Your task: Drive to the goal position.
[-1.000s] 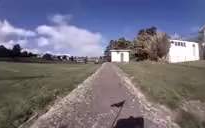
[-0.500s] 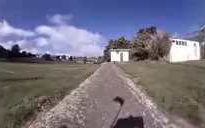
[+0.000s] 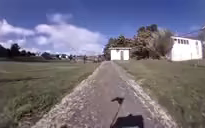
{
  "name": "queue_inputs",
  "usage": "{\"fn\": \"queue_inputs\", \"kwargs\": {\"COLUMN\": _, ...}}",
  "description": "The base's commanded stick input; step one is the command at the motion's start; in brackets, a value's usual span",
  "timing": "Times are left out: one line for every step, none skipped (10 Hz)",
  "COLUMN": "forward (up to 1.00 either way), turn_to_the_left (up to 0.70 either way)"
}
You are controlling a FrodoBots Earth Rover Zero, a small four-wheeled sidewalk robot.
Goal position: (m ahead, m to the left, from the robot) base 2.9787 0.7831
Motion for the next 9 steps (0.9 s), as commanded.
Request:
{"fn": "queue_inputs", "kwargs": {"forward": 1.0, "turn_to_the_left": -0.35}}
{"fn": "queue_inputs", "kwargs": {"forward": 1.0, "turn_to_the_left": -0.34}}
{"fn": "queue_inputs", "kwargs": {"forward": 1.0, "turn_to_the_left": -0.29}}
{"fn": "queue_inputs", "kwargs": {"forward": 1.0, "turn_to_the_left": -0.14}}
{"fn": "queue_inputs", "kwargs": {"forward": 1.0, "turn_to_the_left": 0.0}}
{"fn": "queue_inputs", "kwargs": {"forward": 1.0, "turn_to_the_left": 0.0}}
{"fn": "queue_inputs", "kwargs": {"forward": 1.0, "turn_to_the_left": 0.0}}
{"fn": "queue_inputs", "kwargs": {"forward": 1.0, "turn_to_the_left": 0.0}}
{"fn": "queue_inputs", "kwargs": {"forward": 1.0, "turn_to_the_left": 0.0}}
